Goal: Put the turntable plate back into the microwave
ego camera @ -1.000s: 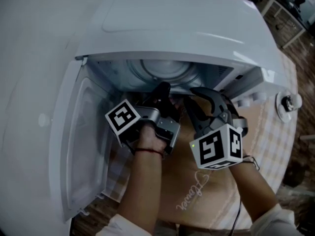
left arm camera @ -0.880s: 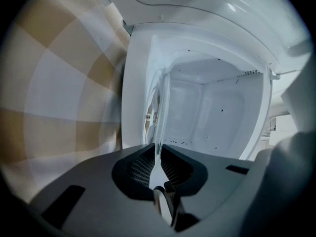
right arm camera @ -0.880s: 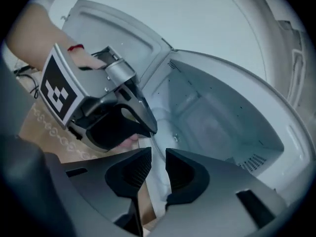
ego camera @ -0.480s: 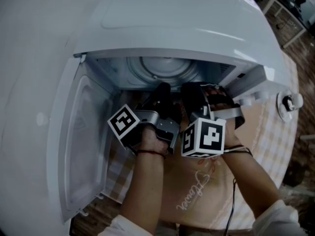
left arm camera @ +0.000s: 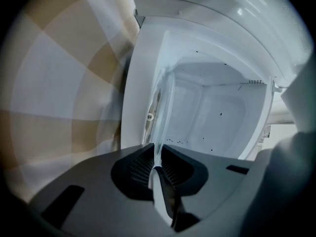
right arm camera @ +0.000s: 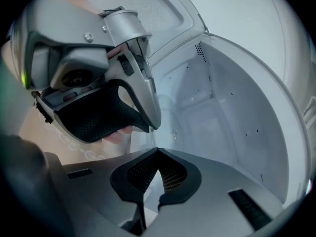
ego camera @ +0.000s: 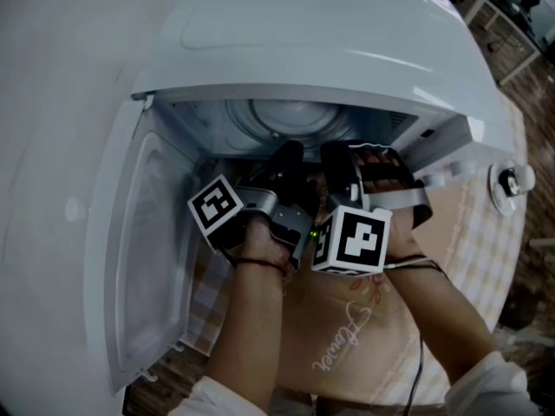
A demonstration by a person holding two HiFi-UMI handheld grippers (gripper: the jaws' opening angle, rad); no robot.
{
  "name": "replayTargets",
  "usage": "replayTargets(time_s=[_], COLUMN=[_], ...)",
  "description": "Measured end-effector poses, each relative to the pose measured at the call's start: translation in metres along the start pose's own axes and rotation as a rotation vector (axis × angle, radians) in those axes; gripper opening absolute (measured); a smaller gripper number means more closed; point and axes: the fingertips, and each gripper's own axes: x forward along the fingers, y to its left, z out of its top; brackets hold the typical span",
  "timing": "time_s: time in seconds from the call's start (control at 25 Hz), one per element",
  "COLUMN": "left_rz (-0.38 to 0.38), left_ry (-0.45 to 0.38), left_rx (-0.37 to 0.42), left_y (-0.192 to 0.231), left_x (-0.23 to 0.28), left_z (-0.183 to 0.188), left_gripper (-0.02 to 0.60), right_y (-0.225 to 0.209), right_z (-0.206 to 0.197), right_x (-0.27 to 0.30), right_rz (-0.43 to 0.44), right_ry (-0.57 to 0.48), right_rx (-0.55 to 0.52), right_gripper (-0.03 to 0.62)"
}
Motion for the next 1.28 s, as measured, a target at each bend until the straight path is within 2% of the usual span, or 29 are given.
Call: replayTargets(time_s=[0.4,0.6,1.04,1.12,1.28], left_rz=[0.009,0.006,-0.003,-0.006,-0.013], left_ry=[-0.001,-0.017,-0.028,-0.018,-0.010], left_rx=[-0.041,-0.054,-0.074,-0.068,-0.068], left_y=[0.001,0.001,0.002,0.002,0.002], left_x=[-0.001,-0.002,-0.006,-0.006,-0.007], left_z=[0.001,0.003,0.005,0.005,0.005], left_gripper=[0.041,0.041,0.041,0.041,0.041], right_y=[0.011,0.008,0.013,0.013,0.010], right_z=[0.001,0.004,0.008,0.009,0.009], right_x=[0.000,0.002,0.001,0.002,0.007], right_rz=[0.076,0.044,0.079,0.080,0.059], right_ry=[-0.014,0.001,0.009,0.009,0.025], right_rx=[0.033,-0.036,-0.065,-0.076,-0.131], right_gripper=[0.034,0.034,0.038,0.074,0.073])
